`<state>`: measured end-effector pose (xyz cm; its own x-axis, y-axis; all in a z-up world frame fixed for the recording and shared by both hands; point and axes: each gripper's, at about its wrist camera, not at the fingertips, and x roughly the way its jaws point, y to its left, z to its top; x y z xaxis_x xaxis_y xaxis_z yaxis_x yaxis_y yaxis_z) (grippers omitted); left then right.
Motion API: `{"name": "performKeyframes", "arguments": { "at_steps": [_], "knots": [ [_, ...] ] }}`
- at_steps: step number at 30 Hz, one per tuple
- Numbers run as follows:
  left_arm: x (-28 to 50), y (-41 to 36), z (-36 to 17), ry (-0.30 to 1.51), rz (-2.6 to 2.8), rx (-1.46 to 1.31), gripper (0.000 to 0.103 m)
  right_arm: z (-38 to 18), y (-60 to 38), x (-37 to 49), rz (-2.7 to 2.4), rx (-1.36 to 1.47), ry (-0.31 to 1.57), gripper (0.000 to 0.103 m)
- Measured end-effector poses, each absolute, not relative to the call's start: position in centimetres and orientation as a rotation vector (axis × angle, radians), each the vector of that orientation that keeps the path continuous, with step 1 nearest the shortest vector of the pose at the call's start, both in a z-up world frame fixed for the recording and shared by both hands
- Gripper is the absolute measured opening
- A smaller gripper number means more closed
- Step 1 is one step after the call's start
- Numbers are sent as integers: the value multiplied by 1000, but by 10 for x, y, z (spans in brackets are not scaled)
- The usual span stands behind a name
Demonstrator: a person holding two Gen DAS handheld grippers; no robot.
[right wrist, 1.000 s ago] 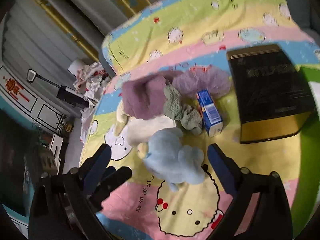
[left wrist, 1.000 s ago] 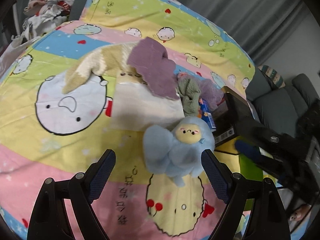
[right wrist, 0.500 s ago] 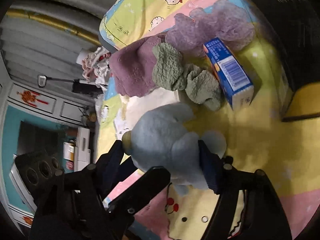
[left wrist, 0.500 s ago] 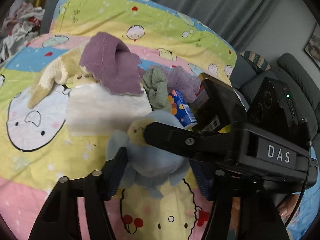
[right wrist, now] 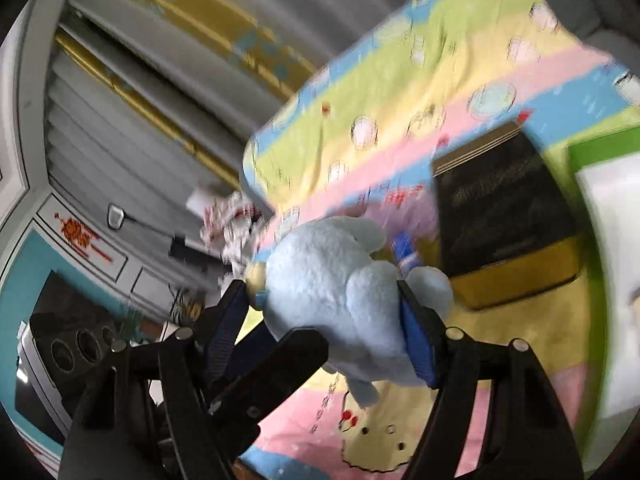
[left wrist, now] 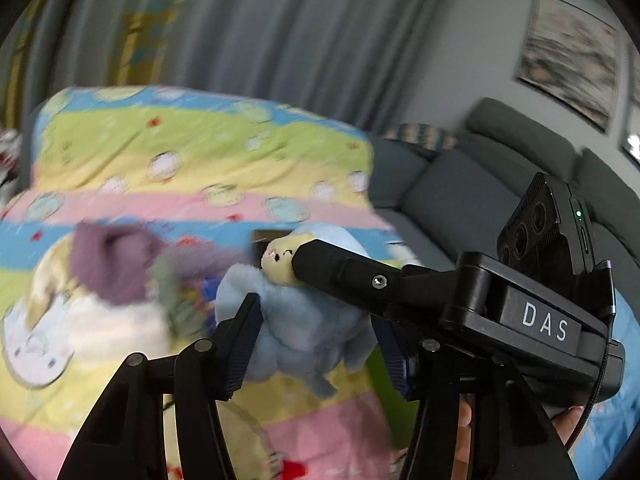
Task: Organize soft objects
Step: 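Carry the blue plush toy into the green box and release it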
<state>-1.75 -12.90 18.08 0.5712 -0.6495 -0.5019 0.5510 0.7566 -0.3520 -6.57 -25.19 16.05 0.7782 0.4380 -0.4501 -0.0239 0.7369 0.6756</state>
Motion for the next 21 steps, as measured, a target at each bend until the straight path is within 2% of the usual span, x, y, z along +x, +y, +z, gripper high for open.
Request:
{"name": "performKeyframes", "arguments": {
  "at_steps": [10, 21],
  "knots": [
    [-29, -227, 186, 615, -954, -98, 57, 176, -338, -116, 51, 701, 484, 73],
    [-24, -300, 154, 744, -1034, -76, 56, 137, -406, -131, -112, 855, 522, 73]
  ]
}}
